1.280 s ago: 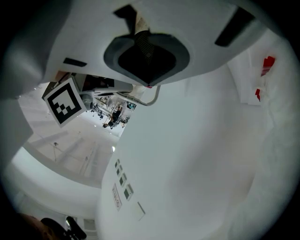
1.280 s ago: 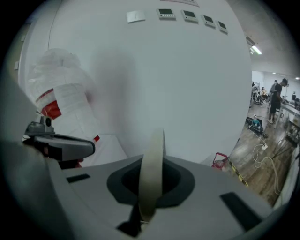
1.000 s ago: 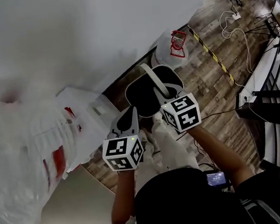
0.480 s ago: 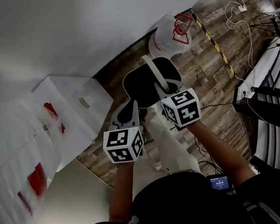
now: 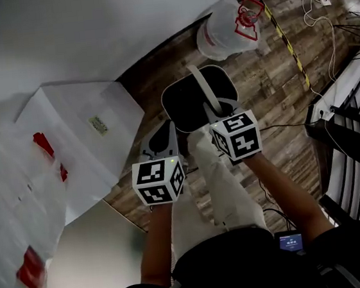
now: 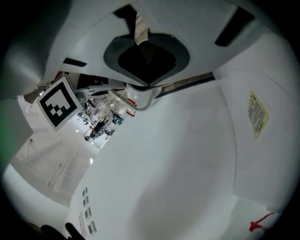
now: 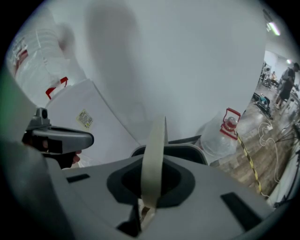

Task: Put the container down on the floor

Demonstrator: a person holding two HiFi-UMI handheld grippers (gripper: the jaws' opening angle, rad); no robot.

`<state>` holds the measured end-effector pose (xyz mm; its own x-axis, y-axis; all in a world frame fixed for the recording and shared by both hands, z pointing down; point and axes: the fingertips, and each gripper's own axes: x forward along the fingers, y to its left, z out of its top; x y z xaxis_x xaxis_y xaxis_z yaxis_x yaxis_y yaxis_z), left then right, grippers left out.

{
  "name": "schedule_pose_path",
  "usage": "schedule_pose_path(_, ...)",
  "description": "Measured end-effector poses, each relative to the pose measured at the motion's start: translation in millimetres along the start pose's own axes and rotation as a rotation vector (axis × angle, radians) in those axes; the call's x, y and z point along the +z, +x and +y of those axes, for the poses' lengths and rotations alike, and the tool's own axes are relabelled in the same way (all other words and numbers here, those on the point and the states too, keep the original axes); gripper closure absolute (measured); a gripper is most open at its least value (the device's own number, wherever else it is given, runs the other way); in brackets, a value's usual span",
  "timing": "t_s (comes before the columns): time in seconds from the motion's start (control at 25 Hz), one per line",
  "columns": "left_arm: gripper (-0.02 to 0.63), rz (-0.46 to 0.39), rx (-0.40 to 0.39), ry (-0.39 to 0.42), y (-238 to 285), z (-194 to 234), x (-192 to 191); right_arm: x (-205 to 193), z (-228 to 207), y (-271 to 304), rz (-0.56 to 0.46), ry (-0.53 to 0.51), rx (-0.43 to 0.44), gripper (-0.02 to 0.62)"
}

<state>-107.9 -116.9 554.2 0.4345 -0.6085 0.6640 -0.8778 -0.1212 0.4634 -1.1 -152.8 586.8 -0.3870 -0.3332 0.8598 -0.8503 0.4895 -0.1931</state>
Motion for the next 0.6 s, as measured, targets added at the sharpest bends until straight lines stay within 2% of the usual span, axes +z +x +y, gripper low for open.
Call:
schedule_pose_path(0.32,0.592,0.065,0.004,-0.026,26,23,-43,-32,-2,47,0.065,-0.015,-0.006,0.565)
schedule_pose_path(0.48,0.592,0.098,0.013,-0.073,46,41,-69,-44,-8,76,0.102,-0.048,-0.020,0.565)
schedule_pose_path(0.6,0.592,0.123,0.020,-0.104,59,56,-88,-53,-12,98,0.114,-0.032,-0.032,0.565)
